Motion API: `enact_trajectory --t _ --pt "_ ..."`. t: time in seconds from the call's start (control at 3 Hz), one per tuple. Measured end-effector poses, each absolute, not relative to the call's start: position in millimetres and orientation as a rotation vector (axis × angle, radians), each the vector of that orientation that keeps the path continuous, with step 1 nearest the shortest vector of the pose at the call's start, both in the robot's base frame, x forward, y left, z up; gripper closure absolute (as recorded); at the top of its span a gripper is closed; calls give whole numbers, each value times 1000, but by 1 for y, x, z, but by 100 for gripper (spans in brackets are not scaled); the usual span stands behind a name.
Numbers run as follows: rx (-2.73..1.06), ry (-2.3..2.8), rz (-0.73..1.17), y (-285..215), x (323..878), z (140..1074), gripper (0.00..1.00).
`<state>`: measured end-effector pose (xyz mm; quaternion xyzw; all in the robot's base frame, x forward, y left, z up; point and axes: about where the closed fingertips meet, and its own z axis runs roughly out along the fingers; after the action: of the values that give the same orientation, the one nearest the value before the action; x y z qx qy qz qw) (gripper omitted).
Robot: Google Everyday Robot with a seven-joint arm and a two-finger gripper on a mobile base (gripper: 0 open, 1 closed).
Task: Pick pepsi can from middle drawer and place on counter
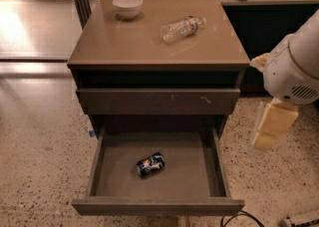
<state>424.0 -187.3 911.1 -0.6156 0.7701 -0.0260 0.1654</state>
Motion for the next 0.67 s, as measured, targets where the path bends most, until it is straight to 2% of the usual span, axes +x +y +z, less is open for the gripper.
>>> enact_trajectory --t 0.67 --pt "-1772 2177 72 -135 426 787 0"
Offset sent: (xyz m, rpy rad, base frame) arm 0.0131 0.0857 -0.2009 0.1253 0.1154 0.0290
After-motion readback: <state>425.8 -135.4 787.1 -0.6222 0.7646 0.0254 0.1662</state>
